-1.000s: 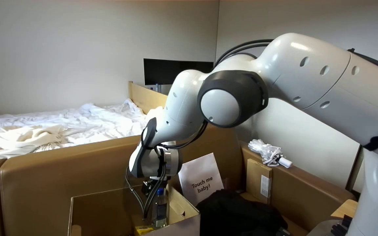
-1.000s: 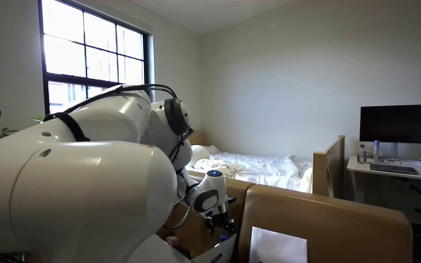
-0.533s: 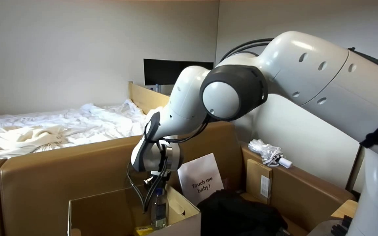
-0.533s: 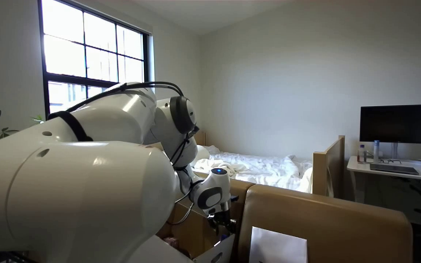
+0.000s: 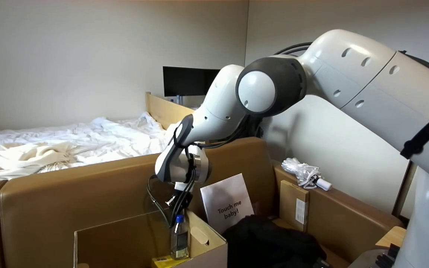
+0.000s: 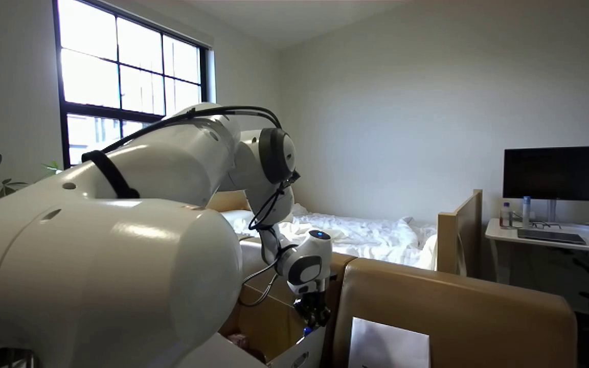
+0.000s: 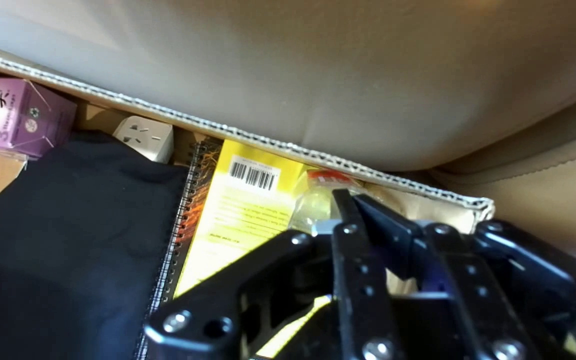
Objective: Remove the black cloth and bottle and put the on the sofa
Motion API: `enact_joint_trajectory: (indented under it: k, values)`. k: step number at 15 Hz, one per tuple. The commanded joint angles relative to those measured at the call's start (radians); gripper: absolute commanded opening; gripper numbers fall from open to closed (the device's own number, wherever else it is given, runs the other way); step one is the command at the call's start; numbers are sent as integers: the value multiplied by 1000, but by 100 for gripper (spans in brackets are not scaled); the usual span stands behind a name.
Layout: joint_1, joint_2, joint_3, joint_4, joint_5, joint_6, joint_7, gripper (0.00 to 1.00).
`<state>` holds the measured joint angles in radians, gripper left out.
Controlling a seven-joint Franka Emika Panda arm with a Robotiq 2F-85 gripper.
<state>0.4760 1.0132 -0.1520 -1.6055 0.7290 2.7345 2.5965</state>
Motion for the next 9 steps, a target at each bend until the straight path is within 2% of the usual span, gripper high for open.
enact_joint_trajectory:
  k: [1, 2, 3, 4, 5, 9]
  values:
    - [17, -38, -24, -36, -24, -94, 11, 2]
    - [16, -41, -24, -34, -28, -111, 9, 3]
    - [18, -45, -30, -35, -38, -142, 5, 30]
    - [23, -46, -38, -35, -49, -163, 7, 30]
    - [26, 16, -27, 44, -53, -212, 10, 35]
    - [64, 48, -63, 90, -69, -327, 10, 61]
